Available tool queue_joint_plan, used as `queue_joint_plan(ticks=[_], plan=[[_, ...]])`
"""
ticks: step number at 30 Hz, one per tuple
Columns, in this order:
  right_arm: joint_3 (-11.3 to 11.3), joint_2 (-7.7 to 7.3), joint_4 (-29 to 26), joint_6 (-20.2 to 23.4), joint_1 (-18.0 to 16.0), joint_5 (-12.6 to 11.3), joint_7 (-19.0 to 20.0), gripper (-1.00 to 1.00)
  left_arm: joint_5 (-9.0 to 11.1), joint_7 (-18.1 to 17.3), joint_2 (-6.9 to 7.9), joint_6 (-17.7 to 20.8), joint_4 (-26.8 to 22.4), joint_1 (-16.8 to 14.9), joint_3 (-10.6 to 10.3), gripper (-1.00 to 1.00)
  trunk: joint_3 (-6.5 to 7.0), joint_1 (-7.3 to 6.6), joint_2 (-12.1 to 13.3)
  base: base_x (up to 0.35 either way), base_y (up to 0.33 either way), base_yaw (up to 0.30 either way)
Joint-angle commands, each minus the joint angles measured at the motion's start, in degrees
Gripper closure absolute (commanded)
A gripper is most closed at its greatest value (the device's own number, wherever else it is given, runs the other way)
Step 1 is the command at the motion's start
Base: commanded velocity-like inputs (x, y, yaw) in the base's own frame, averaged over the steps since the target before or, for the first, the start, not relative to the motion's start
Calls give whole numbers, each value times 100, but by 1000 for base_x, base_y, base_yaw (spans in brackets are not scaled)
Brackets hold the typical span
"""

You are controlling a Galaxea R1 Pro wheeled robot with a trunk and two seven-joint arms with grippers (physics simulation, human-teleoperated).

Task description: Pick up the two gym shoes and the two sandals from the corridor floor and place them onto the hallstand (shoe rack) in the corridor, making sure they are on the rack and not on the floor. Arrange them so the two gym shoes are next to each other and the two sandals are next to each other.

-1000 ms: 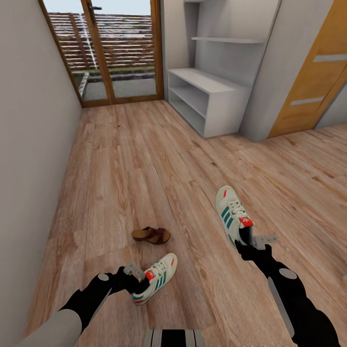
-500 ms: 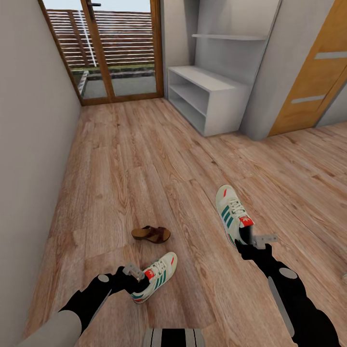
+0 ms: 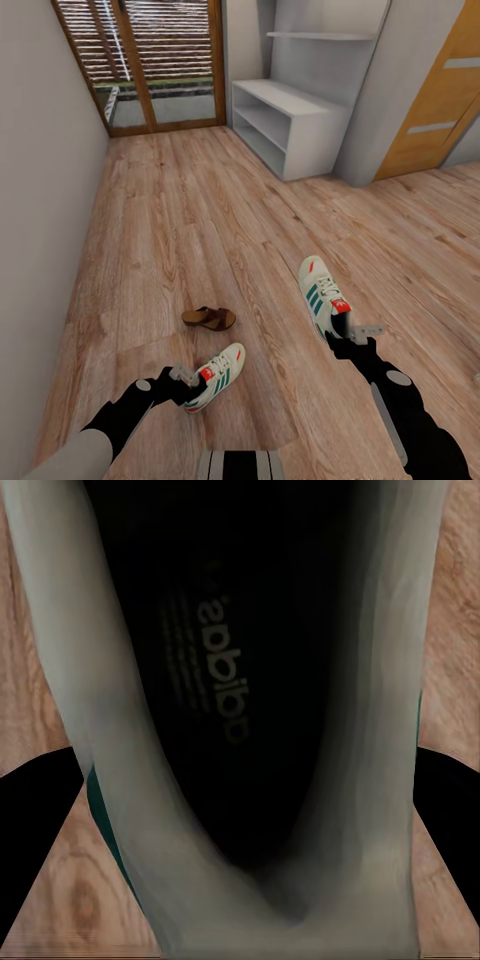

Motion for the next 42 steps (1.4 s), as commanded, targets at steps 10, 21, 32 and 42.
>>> queue_joint_plan(ticks=[10,21,32,42], plan=[[-9,1,-1,34,-2,-2,38,100,-34,-21,2,26,-48,0,-11,-100,-305,24,-15,0,0,0],[-2,1,-2,29,-2,-3,38,100,-51,-17,35,39,-93,0,-18,-100,-445,32,-19,0,0,0],[-2,9,-1,27,-2,-1,38,100,-273,88,5,-46,-97,-4,-12,-100,-625,53,-30,0,0,0],[-2,10,-1,26,-2,-3,38,100,-297,97,3,-92,-104,-9,-11,-100,-673,58,-33,0,0,0]])
